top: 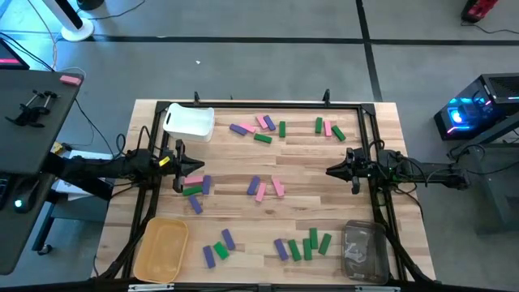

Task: Sort blocks

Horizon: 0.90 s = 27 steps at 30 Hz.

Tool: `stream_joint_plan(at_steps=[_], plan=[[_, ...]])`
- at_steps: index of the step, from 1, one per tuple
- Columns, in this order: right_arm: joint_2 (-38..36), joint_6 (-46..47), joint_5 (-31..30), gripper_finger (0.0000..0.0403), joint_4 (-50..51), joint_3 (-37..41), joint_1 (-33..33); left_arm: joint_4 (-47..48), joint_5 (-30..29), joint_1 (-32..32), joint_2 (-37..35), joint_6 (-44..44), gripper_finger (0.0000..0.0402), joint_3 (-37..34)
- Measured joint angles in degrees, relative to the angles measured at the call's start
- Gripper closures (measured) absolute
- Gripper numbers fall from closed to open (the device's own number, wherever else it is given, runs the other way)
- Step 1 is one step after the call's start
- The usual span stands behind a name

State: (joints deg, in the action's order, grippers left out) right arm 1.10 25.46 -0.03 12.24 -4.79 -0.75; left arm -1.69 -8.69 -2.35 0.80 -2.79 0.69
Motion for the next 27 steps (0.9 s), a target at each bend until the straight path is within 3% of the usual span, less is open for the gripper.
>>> stream_joint_plan(at_steps=[22,27], plan=[[0.0,0.0,0.0,0.0403,0.0,0.0,0.0,-0.2,0.0,0.0,0.0,0.0,0.0398,0.0],[0.0,0.0,0.0,0.0403,0.0,0.0,0.0,-9.4,0.0,0.0,0.0,-2.4,0.0398,0.0]])
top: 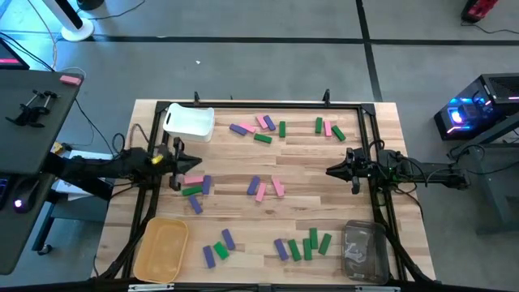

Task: Sort blocks
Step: Put the violet block into the yellow bin

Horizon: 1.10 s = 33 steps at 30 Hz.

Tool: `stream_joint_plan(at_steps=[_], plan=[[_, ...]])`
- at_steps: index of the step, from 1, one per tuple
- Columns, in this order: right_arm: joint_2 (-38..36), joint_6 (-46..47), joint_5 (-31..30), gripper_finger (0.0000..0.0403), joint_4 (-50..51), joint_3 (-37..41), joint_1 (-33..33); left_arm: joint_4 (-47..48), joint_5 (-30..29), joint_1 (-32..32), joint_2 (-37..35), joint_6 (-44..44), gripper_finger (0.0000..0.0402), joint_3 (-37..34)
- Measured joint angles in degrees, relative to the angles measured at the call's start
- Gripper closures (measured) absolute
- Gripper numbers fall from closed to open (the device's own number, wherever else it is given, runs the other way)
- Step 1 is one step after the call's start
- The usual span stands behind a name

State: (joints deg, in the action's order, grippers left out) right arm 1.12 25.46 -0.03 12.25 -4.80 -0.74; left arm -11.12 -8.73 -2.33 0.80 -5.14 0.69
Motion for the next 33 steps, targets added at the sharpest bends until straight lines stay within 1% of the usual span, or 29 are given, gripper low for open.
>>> stream_joint_plan(at_steps=[4,6,8,10,11,12,14,16,18,20,21,23,25,26,27,29,31,33], plan=[[0.0,0.0,0.0,0.0403,0.0,0.0,0.0,-14.5,-0.7,0.0,0.0,-3.6,0.0398,0.0],[0.0,0.0,0.0,0.0403,0.0,0.0,0.0,-21.3,-3.6,0.0,0.1,-5.1,0.0398,0.0],[0.0,0.0,0.0,0.0403,0.0,0.0,0.0,-26.1,-10.7,0.0,0.9,-5.3,0.0398,0.1],[0.0,0.0,0.0,0.0403,0.0,0.0,0.0,-27.4,-19.5,0.1,2.7,-7.4,0.0398,0.4],[0.0,0.0,0.0,0.0403,0.0,0.0,0.0,-27.2,-22.8,0.1,4.3,-9.5,0.0398,0.8],[0.0,0.0,0.0,0.0403,0.0,0.0,0.0,-26.9,-24.5,0.1,6.6,-11.7,0.0398,1.2],[0.0,0.0,0.0,0.0403,0.0,0.0,0.0,-25.7,-24.2,0.1,13.0,-15.8,0.0398,3.0],[0.0,0.0,0.0,0.0403,0.0,0.0,0.0,-25.5,-23.6,0.1,22.1,-19.9,0.0398,6.1],[0.0,0.0,0.0,0.0403,0.0,0.0,0.0,-25.4,-22.4,0.1,32.2,-21.6,0.0398,11.2],[0.0,0.0,0.0,0.0403,0.0,0.0,0.0,-24.8,-18.3,0.1,42.1,-20.0,0.0398,18.1],[0.0,0.0,0.0,0.0403,0.0,0.0,0.0,-22.8,-14.8,0.0,46.5,-18.4,0.0398,22.2],[0.0,0.0,0.0,0.0403,0.0,0.0,0.0,-15.3,-7.0,0.0,53.8,-15.1,0.0399,30.8],[0.0,0.2,0.0,0.0403,0.0,0.0,0.0,-4.3,-0.8,-0.4,59.5,-13.5,0.0399,39.6],[0.0,0.6,-0.1,0.0403,-0.1,0.0,0.0,2.1,1.2,-0.7,61.7,-13.3,0.0399,43.9],[0.0,1.8,-0.5,0.0403,-0.7,0.0,0.0,9.2,2.8,-0.9,63.8,-13.4,0.0399,48.1],[0.0,7.3,-1.1,0.0403,-3.2,0.0,0.0,24.2,4.7,-1.2,66.7,-13.9,0.0399,56.1],[0.1,13.8,-1.8,0.0403,-7.5,0.0,0.0,37.7,4.9,-1.2,68.6,-14.1,0.0399,62.9],[0.1,20.2,-4.6,0.0403,-12.2,0.0,0.0,47.1,3.8,-1.0,69.6,-14.2,0.0399,66.8]])
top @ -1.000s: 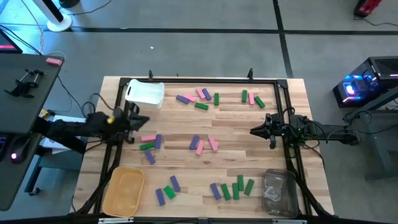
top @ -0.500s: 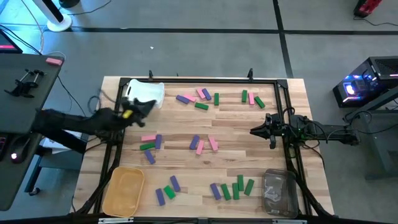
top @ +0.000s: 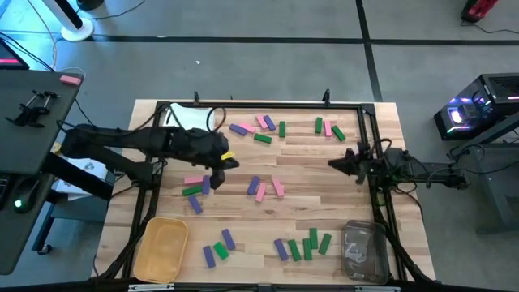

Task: Sort blocks
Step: Put the violet block into the yellow bin

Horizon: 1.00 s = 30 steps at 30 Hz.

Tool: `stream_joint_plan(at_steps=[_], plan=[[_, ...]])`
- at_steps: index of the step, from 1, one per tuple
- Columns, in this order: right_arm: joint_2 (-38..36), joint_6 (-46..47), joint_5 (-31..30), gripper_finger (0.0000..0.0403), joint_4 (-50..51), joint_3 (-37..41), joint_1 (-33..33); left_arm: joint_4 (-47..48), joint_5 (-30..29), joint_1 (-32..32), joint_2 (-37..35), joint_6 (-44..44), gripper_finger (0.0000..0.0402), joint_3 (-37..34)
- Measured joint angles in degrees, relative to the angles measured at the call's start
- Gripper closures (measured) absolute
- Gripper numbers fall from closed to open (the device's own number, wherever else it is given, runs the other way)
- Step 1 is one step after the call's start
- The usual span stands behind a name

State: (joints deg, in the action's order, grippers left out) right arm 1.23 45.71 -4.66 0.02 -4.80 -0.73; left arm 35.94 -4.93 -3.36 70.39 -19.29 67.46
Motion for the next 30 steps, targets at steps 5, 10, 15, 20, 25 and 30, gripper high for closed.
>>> stream_joint_plan(at_steps=[5,10,15,20,25,30], plan=[[0.6,1.9,-7.7,0.0403,-11.8,0.0,0.0,15.0,0.1,0.9,0.0,-11.7,0.0387,0.1],[2.6,-5.8,-8.5,0.0403,-21.3,0.0,0.0,23.6,2.5,-1.9,-0.3,-25.9,0.0339,-6.3],[7.1,-6.3,-12.8,0.0403,-22.1,0.0,0.0,23.9,2.8,-0.5,0.6,-36.0,0.0255,-12.0],[13.7,-1.8,-9.6,0.0403,-24.9,0.0,0.0,23.9,8.9,4.5,3.8,-39.3,0.0174,-15.0],[20.6,0.4,-6.0,0.0403,-33.1,0.0,0.0,23.1,10.3,4.8,8.7,-41.2,0.0136,-15.0],[25.3,0.4,-6.0,0.0403,-37.5,0.0,0.0,20.8,7.0,2.8,14.7,-48.6,0.0133,-15.0]])
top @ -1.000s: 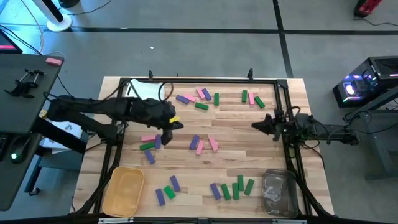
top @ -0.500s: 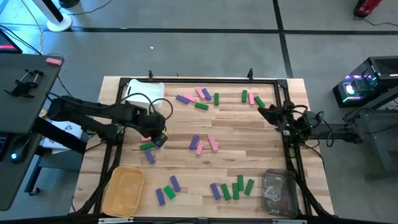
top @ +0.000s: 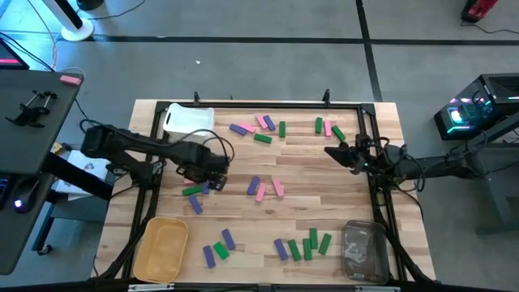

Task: Sort blocks
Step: Put the violet block into the yellow bin

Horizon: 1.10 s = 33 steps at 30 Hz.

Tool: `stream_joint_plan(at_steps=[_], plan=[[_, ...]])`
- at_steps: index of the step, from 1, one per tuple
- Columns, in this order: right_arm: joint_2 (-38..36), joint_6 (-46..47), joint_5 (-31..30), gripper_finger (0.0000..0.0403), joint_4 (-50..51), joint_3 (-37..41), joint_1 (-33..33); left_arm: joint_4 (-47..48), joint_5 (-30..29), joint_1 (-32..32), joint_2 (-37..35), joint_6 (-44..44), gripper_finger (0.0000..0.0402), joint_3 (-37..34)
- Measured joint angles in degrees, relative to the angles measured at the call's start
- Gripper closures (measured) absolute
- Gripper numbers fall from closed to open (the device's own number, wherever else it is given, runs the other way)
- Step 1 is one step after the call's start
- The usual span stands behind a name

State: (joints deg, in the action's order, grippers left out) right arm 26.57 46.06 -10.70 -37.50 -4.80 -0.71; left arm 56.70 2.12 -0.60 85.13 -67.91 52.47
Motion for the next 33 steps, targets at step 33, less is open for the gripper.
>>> stream_joint_plan(at_steps=[33], plan=[[2.7,-1.1,-1.6,0.0403,1.7,0.0,0.0,-3.5,-5.7,-4.6,9.3,-19.0,0.0133,0.0]])
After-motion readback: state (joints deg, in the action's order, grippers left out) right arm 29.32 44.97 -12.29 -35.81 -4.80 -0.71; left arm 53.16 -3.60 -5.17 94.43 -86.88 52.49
